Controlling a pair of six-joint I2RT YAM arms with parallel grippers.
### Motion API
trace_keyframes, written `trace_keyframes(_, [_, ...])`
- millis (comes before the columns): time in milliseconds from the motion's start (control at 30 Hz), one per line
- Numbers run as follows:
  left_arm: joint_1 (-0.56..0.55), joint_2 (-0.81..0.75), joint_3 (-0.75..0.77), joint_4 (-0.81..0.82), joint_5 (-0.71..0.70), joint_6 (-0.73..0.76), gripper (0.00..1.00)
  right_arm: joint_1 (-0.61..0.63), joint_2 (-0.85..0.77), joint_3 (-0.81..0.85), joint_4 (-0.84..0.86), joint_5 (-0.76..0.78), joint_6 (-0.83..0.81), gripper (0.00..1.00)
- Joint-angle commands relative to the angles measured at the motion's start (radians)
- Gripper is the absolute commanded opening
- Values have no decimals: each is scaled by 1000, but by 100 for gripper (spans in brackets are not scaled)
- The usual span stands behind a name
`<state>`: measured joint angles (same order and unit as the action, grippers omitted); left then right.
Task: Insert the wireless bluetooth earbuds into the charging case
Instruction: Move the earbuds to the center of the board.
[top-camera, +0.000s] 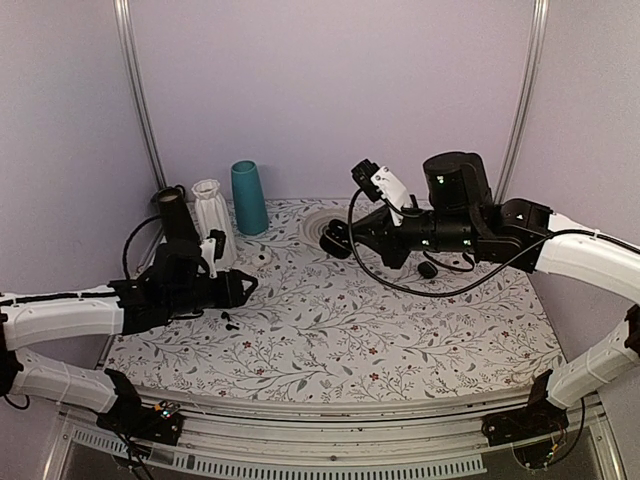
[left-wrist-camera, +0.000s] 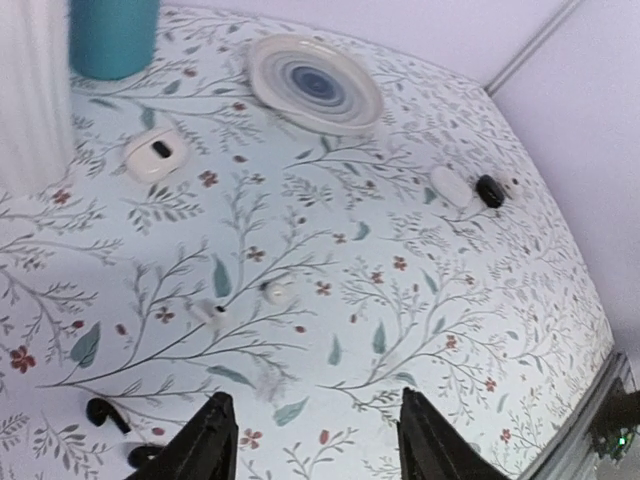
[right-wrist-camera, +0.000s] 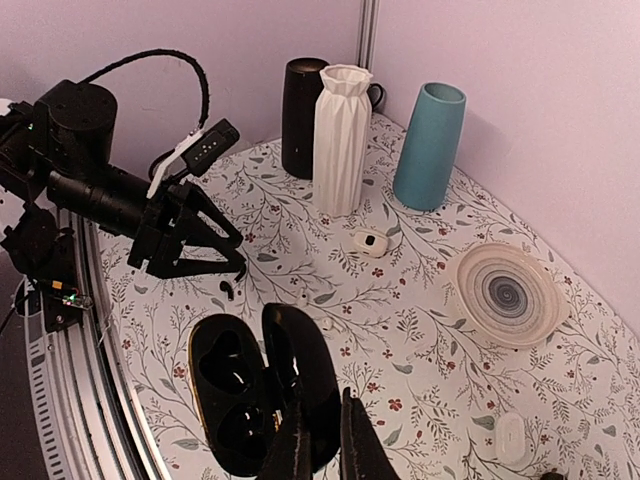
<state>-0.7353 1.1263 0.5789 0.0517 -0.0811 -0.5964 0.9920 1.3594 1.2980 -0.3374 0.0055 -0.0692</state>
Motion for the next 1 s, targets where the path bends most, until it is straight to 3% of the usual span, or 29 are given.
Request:
trace_keyframes(0, [95,15,-58,-37,-90,-116,55,-4,19,-17,44,-5,5,3])
trace_keyframes(167, [201,87,-128,139,52,-150,54,-7,15,-23,46,-15,6,3])
trace_keyframes(333, [288,137,-287,478,143,-261,56,-6,-1,-41,55,-31,13,3])
trace_keyframes(533, [339,252,-420,912,133,-364,58,-6,-37,-66,58,-46,19,3])
trace_keyframes(700, [386,461,-469,1263,177,-469,58,-6,-73,-82,54,-49,21,3])
trace_keyframes(900, [364,812,-466,1729,197,-606,57,-7,-119,-131,54,-41,26,3])
trace_keyframes(967, [333,920,-453,1768,174,-650,57,-9,-134,-140,51,-35,28,3])
